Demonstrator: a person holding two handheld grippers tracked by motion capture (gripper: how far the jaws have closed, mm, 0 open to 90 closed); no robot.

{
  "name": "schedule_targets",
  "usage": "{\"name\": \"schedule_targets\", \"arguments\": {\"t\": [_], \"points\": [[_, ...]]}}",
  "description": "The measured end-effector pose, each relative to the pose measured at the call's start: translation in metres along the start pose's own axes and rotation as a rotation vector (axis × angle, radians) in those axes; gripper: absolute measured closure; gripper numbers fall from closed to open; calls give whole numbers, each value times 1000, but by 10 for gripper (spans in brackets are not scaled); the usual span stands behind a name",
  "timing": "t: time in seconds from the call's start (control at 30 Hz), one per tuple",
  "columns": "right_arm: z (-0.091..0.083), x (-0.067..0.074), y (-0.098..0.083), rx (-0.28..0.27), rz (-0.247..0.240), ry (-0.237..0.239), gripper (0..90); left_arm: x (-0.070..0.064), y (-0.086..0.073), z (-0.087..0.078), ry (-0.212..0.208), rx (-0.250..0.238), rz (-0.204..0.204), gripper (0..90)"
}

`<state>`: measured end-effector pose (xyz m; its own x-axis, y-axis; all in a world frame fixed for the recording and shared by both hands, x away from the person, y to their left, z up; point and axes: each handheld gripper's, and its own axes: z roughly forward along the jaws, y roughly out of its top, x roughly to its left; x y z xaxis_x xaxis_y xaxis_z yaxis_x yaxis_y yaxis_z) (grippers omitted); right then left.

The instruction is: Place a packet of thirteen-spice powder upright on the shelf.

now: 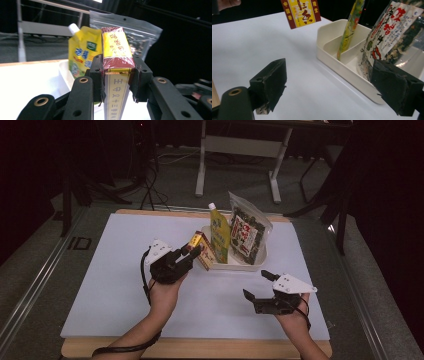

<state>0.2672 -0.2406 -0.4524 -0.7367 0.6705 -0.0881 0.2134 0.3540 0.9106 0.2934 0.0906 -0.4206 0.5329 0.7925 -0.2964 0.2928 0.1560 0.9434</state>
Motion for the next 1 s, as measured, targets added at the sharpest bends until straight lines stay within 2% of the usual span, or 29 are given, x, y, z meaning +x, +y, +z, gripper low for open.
{"name": "schedule_targets", "arguments": {"t": [0.1, 0.23, 0.33, 0.47, 0.57, 0.73, 0.8, 0.87, 1.0], "points": [[-1, 0, -2, 8, -14, -14, 133, 4, -2, 5, 23, -8, -2, 678], [-2, 2, -1, 8, -28, -28, 125, 3, -3, 15, 60, -11, 30, 677], [-1, 3, -2, 10, -34, -25, 128, 3, -3, 23, 66, -5, 22, 678], [0, 4, -3, 10, -46, -41, 128, 3, -6, 33, 107, -1, 57, 677], [-1, 5, -4, 10, -62, -58, 125, 5, -9, 39, 129, -1, 52, 677], [-3, 6, -3, -2, -72, -87, 123, 6, -14, 53, 185, -5, 89, 677], [-3, 6, -3, -1, -73, -88, 124, 7, -16, 59, 195, -1, 84, 677], [-3, 6, -4, 1, -78, -89, 123, 6, -19, 63, 215, -3, 95, 677], [-2, 6, -5, 12, -85, -83, 124, 5, -23, 69, 235, -8, 82, 677]]}}
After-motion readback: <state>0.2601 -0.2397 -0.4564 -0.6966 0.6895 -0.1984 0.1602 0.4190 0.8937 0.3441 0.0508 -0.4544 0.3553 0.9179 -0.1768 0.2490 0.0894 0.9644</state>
